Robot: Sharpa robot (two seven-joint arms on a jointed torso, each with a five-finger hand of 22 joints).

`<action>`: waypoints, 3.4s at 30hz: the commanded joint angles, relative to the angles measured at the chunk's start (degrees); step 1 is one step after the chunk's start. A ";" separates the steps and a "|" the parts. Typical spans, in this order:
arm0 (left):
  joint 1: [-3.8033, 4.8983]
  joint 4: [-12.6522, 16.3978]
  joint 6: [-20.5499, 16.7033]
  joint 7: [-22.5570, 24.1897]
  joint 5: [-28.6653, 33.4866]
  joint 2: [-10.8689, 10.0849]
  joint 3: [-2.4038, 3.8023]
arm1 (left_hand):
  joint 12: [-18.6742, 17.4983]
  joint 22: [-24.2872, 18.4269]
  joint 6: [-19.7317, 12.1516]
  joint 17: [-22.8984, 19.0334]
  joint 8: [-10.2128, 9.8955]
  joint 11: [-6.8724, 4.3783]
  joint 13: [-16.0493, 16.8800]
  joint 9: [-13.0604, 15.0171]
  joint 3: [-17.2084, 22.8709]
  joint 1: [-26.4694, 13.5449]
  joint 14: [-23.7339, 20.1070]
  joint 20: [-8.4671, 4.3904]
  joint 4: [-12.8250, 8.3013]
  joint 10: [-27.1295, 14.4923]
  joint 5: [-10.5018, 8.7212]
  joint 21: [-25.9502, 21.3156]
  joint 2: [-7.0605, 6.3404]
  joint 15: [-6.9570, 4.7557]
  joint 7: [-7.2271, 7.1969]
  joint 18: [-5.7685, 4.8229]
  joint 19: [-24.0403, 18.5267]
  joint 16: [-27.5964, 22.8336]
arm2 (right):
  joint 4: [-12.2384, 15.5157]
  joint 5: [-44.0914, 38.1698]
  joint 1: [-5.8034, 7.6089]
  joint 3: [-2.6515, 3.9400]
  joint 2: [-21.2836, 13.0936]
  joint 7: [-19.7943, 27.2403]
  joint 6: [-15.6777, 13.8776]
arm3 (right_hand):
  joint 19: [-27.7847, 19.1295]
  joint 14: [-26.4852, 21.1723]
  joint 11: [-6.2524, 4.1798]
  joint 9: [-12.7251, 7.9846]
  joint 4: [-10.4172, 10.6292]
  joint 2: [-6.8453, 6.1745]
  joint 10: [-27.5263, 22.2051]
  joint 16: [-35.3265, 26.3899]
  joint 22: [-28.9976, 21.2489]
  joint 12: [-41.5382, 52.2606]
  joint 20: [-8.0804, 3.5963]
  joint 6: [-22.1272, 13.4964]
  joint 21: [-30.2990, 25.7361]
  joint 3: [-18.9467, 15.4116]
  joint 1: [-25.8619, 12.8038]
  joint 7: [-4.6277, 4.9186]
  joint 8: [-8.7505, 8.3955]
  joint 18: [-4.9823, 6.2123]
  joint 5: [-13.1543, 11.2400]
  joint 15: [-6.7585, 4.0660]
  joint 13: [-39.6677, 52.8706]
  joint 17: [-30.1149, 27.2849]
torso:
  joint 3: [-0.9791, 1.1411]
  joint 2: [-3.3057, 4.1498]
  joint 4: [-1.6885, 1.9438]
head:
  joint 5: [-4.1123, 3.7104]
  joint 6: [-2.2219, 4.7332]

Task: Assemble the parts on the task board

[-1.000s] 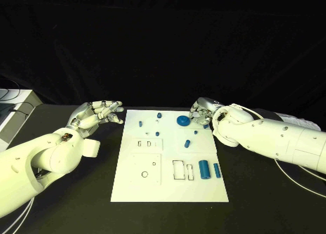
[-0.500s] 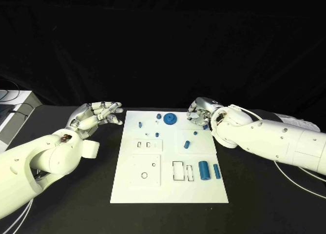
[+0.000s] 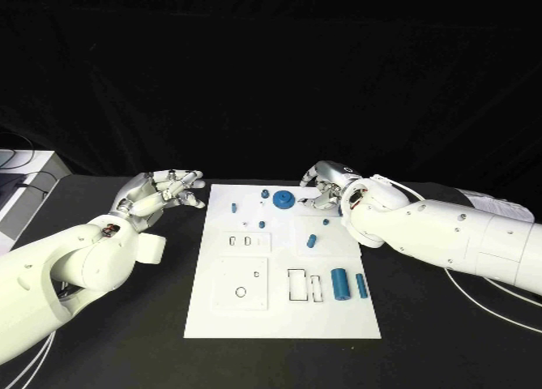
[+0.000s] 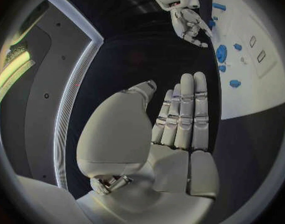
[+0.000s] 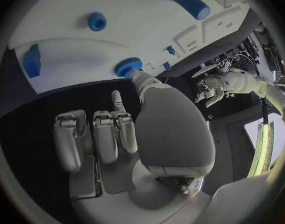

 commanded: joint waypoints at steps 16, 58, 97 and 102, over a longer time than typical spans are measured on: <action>0.03 0.10 0.74 0.35 -0.11 0.46 0.04 | -0.28 0.06 0.27 0.06 -0.30 -0.08 -0.06 0.09 0.28 0.04 -0.32 -0.02 0.07 -0.33 -0.34 0.20 -0.41 0.00 -0.05 0.12 -0.46 0.31 | -7.13 2.84 -0.11 -0.10 6.92 1.75 1.21 | 6.05 5.88 0.74 -0.09 0.49 0.98 5.99 0.31 15.08 0.13 0.55 -0.82 0.30 -2.24 0.15 0.18 -0.61 -0.40 -0.52 0.70 15.06 14.27 | -0.11 0.06 0.20 | 0.01 0.08; 0.03 -0.06 0.72 0.30 -0.21 0.68 0.05 | -0.28 0.06 0.27 0.06 -0.30 -0.08 -0.06 0.09 0.28 0.04 -0.32 -0.02 0.07 -0.33 -0.34 0.20 -0.41 0.00 -0.05 0.12 -0.46 0.31 | -11.02 3.40 -0.63 -0.67 9.93 2.37 4.52 | 6.05 5.88 0.50 0.32 0.68 2.28 5.99 0.31 15.08 0.13 0.53 0.73 0.30 -2.87 1.20 -0.12 0.05 -0.40 0.25 0.56 15.06 14.26 | -0.02 0.03 0.06 | 0.76 -0.80; 0.03 -0.31 0.74 0.20 -0.26 0.84 0.05 | -0.24 0.37 0.27 0.28 -0.37 -0.04 -0.05 0.14 0.54 0.05 -0.47 0.02 0.01 -0.40 -0.34 0.72 -0.45 0.03 0.00 0.14 -0.80 0.60 | -12.14 1.67 -0.54 -0.66 11.42 1.42 3.90 | 6.05 5.89 0.36 0.42 0.85 2.51 5.99 0.32 15.08 0.13 0.39 1.01 0.30 -4.13 0.66 -0.28 0.01 -0.40 0.10 0.42 15.06 14.31 | 0.05 0.04 -0.01 | 0.94 -1.48; 0.03 -0.37 0.72 0.18 -0.26 0.84 0.05 | -0.24 0.45 0.28 0.33 -0.39 -0.03 -0.04 0.16 0.63 0.07 -0.52 0.03 -0.02 -0.42 -0.33 0.86 -0.46 0.04 0.00 0.14 -0.90 0.66 | -12.18 1.34 -0.56 -0.67 11.34 1.28 5.26 | 6.05 5.89 0.29 0.47 0.37 2.58 5.99 0.31 15.08 0.13 0.33 1.24 0.30 -3.80 1.75 -0.34 0.08 -0.40 0.20 0.36 15.06 14.30 | 0.05 0.01 -0.07 | 0.99 -1.56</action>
